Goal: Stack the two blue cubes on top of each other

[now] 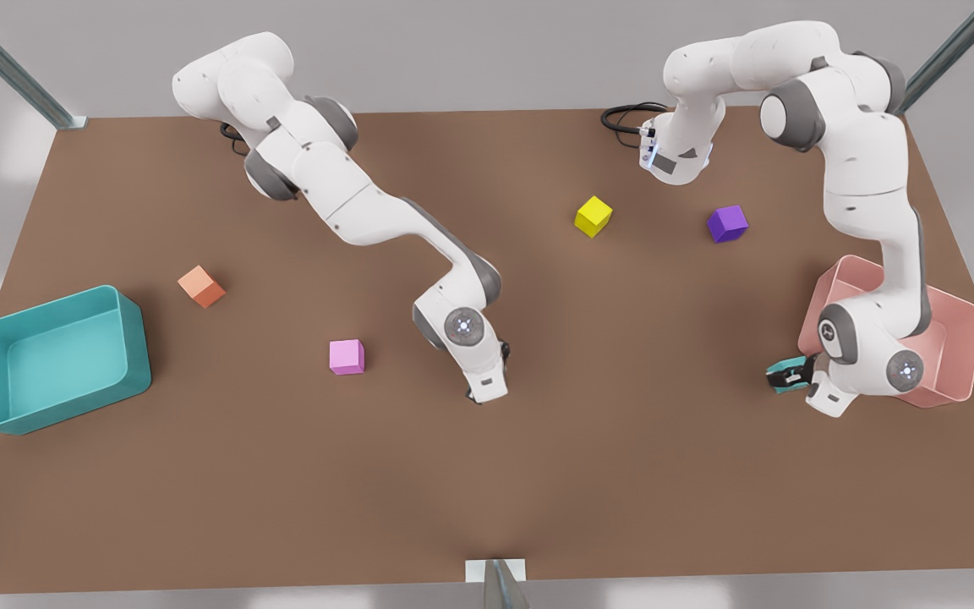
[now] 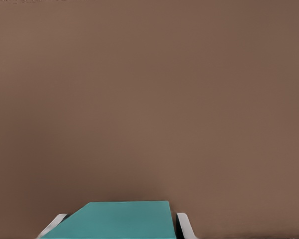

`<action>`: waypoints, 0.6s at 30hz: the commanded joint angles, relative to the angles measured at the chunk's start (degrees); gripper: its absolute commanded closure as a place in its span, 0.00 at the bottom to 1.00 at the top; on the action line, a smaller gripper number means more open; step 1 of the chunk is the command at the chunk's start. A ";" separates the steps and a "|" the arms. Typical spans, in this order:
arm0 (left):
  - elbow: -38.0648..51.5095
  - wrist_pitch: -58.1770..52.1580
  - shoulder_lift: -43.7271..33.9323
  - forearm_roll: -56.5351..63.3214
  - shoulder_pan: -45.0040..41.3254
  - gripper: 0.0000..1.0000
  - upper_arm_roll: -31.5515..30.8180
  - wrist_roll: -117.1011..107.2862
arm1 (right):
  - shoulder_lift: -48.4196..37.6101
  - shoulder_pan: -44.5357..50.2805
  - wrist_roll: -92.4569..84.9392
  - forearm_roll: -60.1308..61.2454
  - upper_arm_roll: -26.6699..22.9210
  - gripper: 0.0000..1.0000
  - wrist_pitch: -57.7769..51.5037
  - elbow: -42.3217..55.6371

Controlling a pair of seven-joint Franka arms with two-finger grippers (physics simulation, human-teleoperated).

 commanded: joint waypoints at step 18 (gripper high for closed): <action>18.73 -16.21 -1.78 -2.69 -29.14 0.46 -10.63 -60.33 | -20.40 -25.37 18.90 0.61 3.86 0.00 -37.49 1.15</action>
